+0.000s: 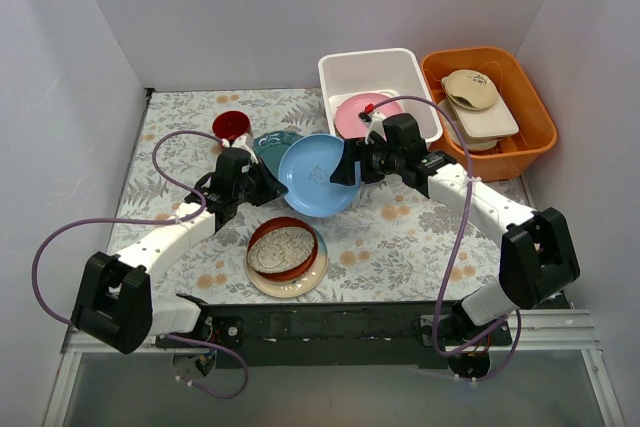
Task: Place the plates into the plastic bin on the countertop
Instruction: Place the plate in the plastic bin.
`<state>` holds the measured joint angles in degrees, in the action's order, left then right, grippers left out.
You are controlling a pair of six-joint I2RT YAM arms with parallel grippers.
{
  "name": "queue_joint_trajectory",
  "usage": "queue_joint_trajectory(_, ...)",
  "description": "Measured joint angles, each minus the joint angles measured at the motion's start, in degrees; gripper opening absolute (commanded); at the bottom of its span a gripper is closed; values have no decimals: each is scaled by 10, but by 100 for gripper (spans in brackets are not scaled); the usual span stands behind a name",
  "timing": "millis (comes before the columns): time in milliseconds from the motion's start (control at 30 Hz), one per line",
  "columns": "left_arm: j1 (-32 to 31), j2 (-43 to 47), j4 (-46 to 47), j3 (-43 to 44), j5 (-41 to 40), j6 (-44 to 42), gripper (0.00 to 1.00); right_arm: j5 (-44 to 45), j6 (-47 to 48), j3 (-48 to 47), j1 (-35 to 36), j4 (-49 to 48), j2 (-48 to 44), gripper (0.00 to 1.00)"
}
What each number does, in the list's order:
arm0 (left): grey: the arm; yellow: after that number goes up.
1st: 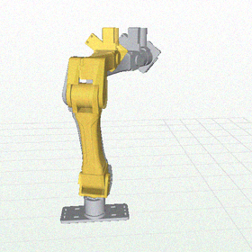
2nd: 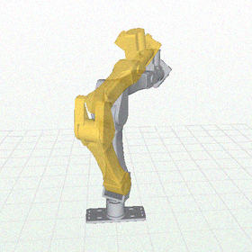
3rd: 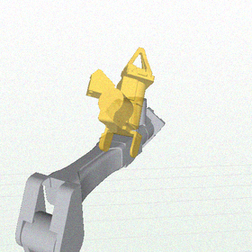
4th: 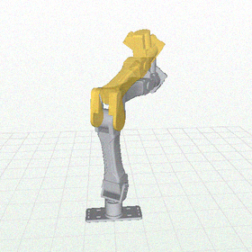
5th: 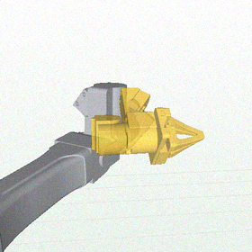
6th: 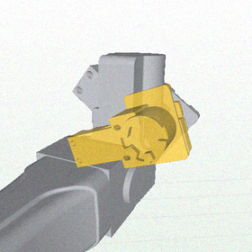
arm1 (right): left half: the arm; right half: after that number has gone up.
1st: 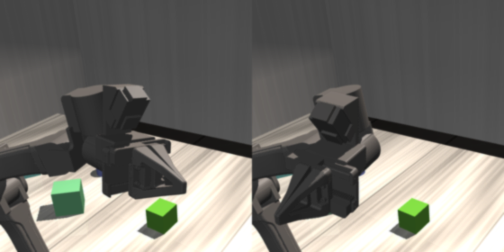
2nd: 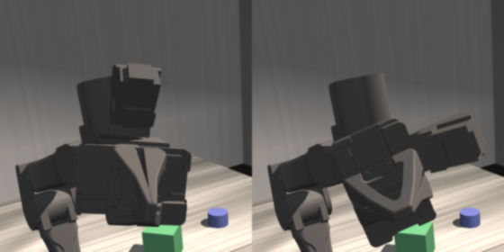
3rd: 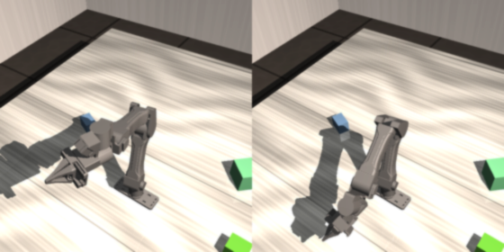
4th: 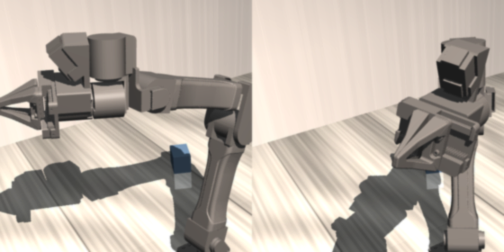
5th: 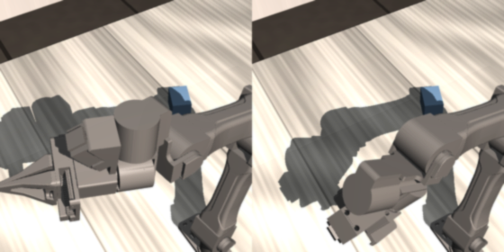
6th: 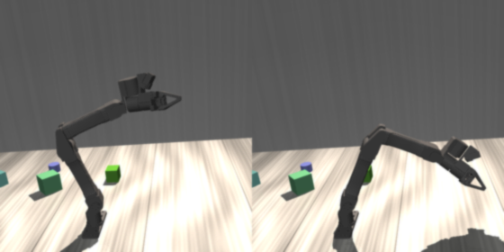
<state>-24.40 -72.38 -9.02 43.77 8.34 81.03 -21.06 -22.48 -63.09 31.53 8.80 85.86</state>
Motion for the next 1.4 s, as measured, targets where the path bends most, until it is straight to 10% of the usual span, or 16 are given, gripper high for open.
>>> queue_joint_trajectory(133, 0, 0, -1, 0, 0, 0, 0, 0, 0, 0, 0, -1, 7, 61)
queue_joint_trajectory(367, 3, 0, -14, 0, -8, -1, 0, 2, -4, 0, -12, -2, 21, 1)
queue_joint_trajectory(767, 2, 3, -13, 0, -11, -5, 9, 2, -9, 0, -13, -5, 24, 1)
queue_joint_trajectory(1400, -6, 44, 4, -1, -7, -7, 97, -23, -9, 3, 1, -15, 24, 1)
